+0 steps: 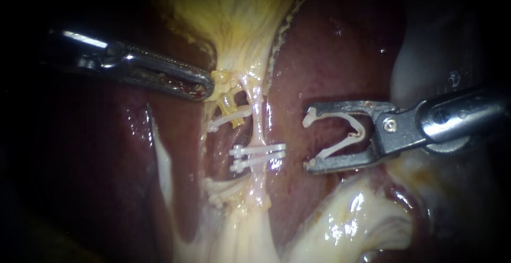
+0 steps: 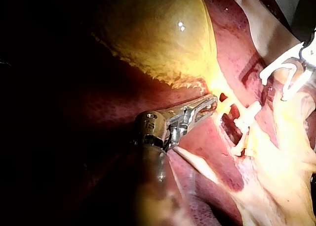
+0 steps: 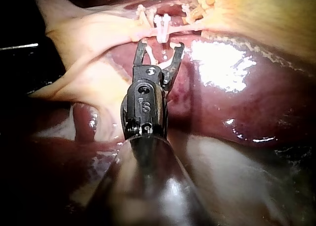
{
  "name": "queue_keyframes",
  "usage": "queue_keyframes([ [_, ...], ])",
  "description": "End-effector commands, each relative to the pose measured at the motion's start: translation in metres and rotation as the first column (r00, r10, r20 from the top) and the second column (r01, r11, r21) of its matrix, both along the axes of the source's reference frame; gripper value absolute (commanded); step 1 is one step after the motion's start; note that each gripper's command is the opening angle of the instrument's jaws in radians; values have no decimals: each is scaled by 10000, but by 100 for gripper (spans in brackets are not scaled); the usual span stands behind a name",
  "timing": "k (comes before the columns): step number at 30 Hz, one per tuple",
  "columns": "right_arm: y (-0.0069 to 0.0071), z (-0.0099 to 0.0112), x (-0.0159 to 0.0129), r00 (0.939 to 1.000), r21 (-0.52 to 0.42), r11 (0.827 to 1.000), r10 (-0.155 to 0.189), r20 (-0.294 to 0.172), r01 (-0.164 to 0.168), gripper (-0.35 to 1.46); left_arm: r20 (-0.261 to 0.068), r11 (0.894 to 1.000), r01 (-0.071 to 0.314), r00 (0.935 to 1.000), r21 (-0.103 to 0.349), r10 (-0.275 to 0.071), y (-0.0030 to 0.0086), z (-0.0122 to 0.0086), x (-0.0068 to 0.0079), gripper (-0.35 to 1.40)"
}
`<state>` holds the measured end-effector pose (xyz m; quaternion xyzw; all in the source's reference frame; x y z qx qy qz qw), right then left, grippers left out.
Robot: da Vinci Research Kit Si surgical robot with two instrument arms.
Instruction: Clipping third clip right tube
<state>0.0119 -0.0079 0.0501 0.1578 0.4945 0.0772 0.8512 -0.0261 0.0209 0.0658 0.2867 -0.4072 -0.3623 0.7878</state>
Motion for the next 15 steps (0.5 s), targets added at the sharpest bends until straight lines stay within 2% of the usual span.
queue_keyframes([
  [1, 0, 0, 0, 10000, 2, 10000, 1, 1, -1, 49, 2, 10000, -1, 10000, 1, 1, 0, -1, 1, -35],
  [5, 0, 0, 0, 10000, 2, 10000, -1, 0, 1, 49, -8, 10000, 24, 10000, -3, -24, 1, -7, 5, -35],
  [8, 0, 0, 0, 10000, 2, 10000, 0, 1, 0, 49, -33, 10000, 91, 10000, 4, -91, 6, -18, 11, -35],
  [15, 0, 0, 0, 10000, 2, 10000, 1, 1, -1, 49, 180, 9968, 794, 9967, -9, -793, 30, -64, 35, -35],
])
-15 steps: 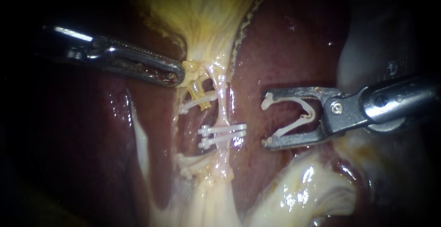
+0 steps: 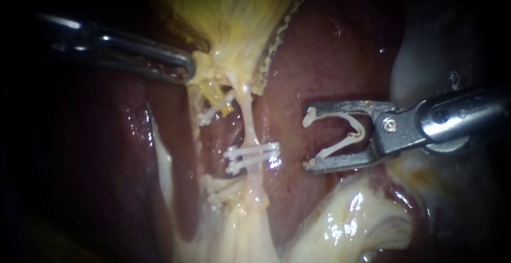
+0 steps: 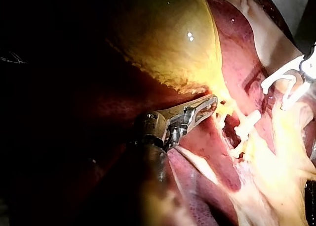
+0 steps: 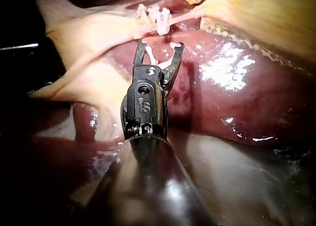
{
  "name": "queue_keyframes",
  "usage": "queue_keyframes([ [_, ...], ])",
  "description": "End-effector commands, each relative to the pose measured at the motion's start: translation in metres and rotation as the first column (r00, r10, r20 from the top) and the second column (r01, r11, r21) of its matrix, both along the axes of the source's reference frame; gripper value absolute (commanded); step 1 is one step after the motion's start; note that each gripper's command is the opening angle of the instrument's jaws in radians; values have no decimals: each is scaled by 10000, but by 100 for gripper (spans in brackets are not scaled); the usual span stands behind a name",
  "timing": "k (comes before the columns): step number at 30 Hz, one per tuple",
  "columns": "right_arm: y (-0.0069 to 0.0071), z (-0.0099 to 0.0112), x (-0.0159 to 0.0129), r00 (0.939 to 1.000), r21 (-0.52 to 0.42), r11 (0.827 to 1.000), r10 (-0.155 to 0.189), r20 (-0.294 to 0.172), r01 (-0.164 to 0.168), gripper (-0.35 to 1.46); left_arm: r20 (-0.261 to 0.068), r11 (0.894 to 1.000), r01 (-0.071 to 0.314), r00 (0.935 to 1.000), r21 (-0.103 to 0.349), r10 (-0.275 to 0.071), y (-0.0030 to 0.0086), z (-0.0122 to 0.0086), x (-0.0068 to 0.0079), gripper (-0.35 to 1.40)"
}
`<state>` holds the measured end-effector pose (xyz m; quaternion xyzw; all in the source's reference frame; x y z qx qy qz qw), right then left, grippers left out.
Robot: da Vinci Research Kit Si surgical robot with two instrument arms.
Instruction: Clipping third clip right tube
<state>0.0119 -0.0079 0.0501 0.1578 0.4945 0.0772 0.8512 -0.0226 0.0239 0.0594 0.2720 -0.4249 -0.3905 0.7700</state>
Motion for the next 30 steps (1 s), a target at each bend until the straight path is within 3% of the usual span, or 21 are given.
queue_keyframes([
  [1, 0, 0, 0, 10000, 1, 10000, 3, 1, -3, 49, 16, 10000, 58, 10000, -27, -58, 4, -7, 4, -35],
  [5, 0, 0, 2, 10000, 1, 10000, 8, 4, -8, 49, -65, 9998, 179, 9998, -46, -179, 8, -15, 13, -35],
  [10, 0, 0, 4, 10000, 52, 10000, 59, -4, -59, 49, -150, 9995, 294, 9995, -69, -295, 6, -11, 15, -35],
  [17, 3, -2, 17, 9955, 1477, 9847, 878, 356, -921, 49, -176, 9994, 328, 9993, -75, -329, 4, -8, 14, -35],
  [21, 4, -1, 26, 9897, 2861, 9478, 1266, 670, -1406, 49, -172, 9995, 323, 9993, -66, -324, 4, -7, 14, -35],
  [25, 6, 1, 37, 9903, 3942, 9087, 1178, 736, -1374, 49, -165, 9995, 314, 9994, -57, -315, 3, -7, 13, -35],
  [30, 10, 6, 50, 9857, 4609, 8713, 1459, 847, -1686, 49, -157, 9995, 302, 9994, -51, -303, 2, -6, 13, -35],
])
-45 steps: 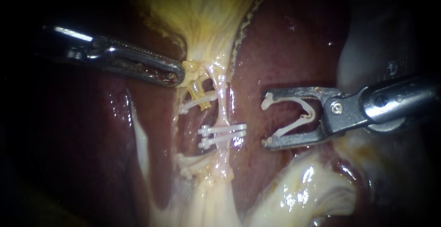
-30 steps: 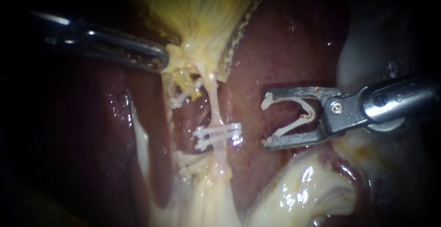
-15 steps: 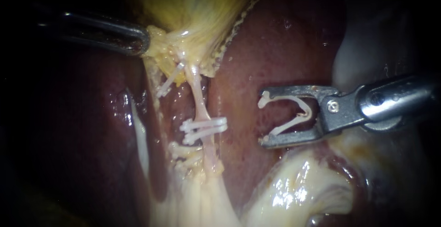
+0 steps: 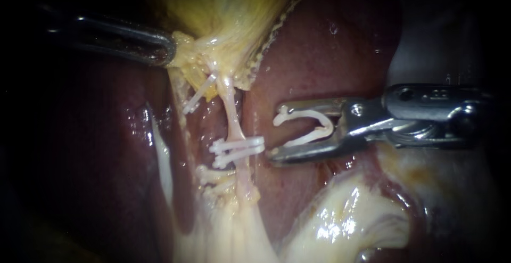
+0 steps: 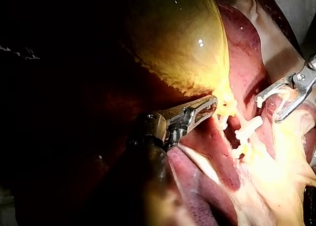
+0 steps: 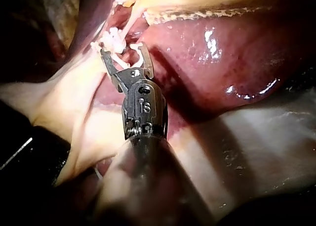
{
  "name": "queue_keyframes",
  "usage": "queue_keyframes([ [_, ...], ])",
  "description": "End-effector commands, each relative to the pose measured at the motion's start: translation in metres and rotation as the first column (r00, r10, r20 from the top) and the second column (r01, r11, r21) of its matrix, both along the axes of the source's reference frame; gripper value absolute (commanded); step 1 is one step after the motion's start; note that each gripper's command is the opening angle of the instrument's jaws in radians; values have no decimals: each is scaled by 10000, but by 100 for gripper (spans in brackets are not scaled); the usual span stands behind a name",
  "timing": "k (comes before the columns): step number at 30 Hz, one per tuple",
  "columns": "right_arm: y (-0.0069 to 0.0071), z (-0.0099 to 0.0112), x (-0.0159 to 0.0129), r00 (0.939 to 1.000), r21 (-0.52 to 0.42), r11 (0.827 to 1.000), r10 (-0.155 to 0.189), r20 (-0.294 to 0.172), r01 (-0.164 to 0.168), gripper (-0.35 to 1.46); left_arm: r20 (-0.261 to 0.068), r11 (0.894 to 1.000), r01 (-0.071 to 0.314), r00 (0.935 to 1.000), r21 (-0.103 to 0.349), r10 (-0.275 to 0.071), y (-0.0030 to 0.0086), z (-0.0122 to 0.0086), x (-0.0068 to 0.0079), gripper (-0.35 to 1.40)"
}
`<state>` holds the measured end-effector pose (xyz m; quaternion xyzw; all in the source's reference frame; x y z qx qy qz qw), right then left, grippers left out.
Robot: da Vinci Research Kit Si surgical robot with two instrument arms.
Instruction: Clipping third clip right tube
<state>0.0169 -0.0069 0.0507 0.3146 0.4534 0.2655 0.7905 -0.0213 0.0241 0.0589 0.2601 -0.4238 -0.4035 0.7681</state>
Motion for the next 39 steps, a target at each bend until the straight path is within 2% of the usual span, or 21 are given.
queue_keyframes([
  [1, 1, 2, 2, 10000, 124, 9999, 23, 4, -23, 49, 6, 10000, -6, 10000, 4, 6, 0, 0, 0, -35],
  [12, 14, 35, 16, 9997, 338, 9991, 235, 55, -237, 49, 12, 10000, -15, 10000, 8, 15, -1, 1, -1, -35],
  [20, 15, 61, 22, 9988, 415, 9981, 468, -121, -463, 49, 21, 10000, -28, 10000, 15, 28, -2, 2, -2, -35],
  [24, 12, 71, 27, 9969, 477, 9965, 706, -341, -689, 49, 20, 10000, -27, 10000, 13, 27, -2, 2, -3, -35],
  [33, 6, 87, 38, 9938, 661, 9953, 760, -808, -707, 49, 34, 10000, -48, 10000, 21, 48, -2, 4, -4, -35],
  [36, 3, 93, 43, 9907, 765, 9945, 792, -1103, -710, 49, 33, 10000, -47, 10000, 19, 47, -2, 5, -4, -35],
  [39, 1, 96, 47, 9838, 963, 9925, 895, -1553, -751, 49, 33, 10000, -48, 10000, 17, 47, -1, 6, -4, -35],
])
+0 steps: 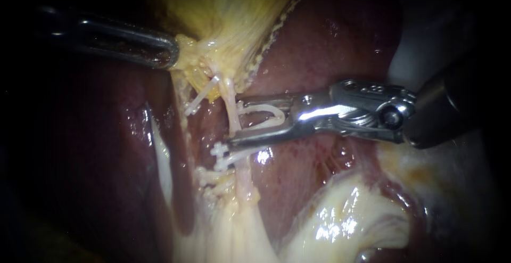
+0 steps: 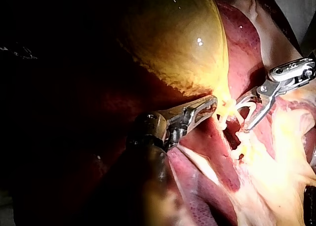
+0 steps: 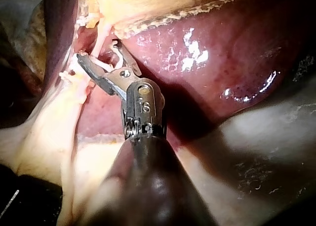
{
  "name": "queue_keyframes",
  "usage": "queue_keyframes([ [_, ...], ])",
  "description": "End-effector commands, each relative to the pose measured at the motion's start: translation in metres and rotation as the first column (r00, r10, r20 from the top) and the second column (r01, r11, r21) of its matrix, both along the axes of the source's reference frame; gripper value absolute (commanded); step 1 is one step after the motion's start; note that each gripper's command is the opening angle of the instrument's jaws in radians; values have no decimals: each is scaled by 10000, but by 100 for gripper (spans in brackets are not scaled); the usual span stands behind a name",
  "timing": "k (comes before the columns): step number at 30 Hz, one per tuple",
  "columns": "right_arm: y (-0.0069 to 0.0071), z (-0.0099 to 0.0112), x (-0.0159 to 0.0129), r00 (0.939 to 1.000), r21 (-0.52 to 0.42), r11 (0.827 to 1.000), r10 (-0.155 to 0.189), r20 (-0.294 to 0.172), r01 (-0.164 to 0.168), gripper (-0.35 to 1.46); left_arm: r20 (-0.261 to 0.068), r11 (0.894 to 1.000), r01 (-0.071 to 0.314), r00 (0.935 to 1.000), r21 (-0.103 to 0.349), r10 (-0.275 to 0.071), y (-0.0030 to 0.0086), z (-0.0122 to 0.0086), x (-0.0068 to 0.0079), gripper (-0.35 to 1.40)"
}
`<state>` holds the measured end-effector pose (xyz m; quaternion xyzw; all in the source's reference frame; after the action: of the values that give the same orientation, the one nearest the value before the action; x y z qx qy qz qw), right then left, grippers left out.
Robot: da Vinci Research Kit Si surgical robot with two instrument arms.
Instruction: Clipping third clip right tube
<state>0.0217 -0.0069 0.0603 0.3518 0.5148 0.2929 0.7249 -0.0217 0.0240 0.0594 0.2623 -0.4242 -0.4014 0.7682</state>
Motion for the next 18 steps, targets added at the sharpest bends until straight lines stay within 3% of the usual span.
queue_keyframes([
  [1, 0, 0, 1, 9999, 40, 10000, 10, -127, -10, 49, -2, 10000, 0, 10000, 3, 0, 0, 1, 0, -35],
  [8, 3, 0, 11, 9962, 285, 9989, 390, -773, -369, 50, -3, 10000, 3, 10000, 3, -3, 1, 2, 1, -35],
  [11, 4, -4, 14, 9906, 428, 9980, 516, -1270, -465, 50, -2, 10000, 1, 10000, 2, -1, 1, 2, 1, -35],
  [18, 11, -27, 14, 9803, 975, 9948, 469, -1918, -285, 50, 0, 10000, -2, 10000, 2, 2, 2, 4, 2, -35],
])
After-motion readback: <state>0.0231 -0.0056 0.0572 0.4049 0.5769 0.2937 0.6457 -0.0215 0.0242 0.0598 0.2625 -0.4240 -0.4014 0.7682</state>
